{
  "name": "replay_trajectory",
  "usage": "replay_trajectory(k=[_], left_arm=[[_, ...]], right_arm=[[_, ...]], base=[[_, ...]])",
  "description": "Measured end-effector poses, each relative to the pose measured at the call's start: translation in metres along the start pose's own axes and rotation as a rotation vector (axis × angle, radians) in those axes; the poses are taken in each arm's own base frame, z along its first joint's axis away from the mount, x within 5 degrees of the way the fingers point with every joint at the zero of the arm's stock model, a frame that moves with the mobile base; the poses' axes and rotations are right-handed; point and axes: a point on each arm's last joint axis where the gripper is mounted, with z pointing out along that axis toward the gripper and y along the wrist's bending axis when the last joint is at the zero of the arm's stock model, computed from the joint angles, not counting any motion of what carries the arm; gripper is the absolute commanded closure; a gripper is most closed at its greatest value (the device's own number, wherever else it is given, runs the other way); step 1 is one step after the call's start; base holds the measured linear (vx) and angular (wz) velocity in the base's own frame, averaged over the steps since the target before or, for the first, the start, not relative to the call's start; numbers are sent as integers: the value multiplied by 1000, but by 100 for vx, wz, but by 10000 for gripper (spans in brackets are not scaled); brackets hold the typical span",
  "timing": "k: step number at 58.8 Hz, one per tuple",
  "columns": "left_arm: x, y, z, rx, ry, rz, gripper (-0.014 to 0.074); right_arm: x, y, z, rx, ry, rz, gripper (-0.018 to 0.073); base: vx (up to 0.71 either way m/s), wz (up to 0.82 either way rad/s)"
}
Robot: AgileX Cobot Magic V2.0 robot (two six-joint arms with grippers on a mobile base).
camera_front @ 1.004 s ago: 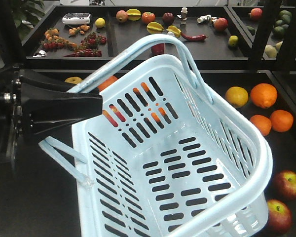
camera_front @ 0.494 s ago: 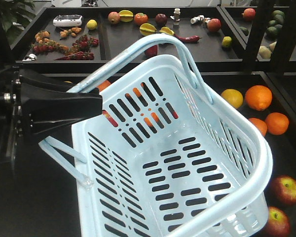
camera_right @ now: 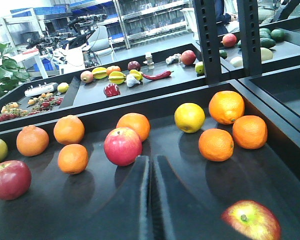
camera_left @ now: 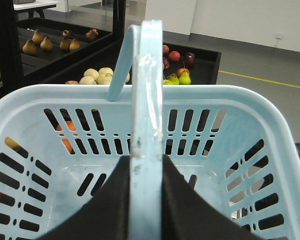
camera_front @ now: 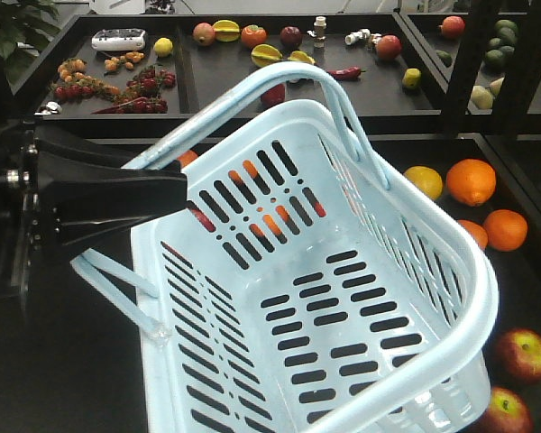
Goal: Pick three apples into basket with both arms
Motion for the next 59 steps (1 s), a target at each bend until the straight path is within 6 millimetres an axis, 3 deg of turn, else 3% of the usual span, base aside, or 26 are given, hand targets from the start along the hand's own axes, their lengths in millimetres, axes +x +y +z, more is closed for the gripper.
replay_trajectory(k=[59], left_arm=[[0, 0, 0, -1, 0, 0, 602]], right_arm=[[0, 0, 0, 0, 0, 0, 564]], base=[[1, 0]])
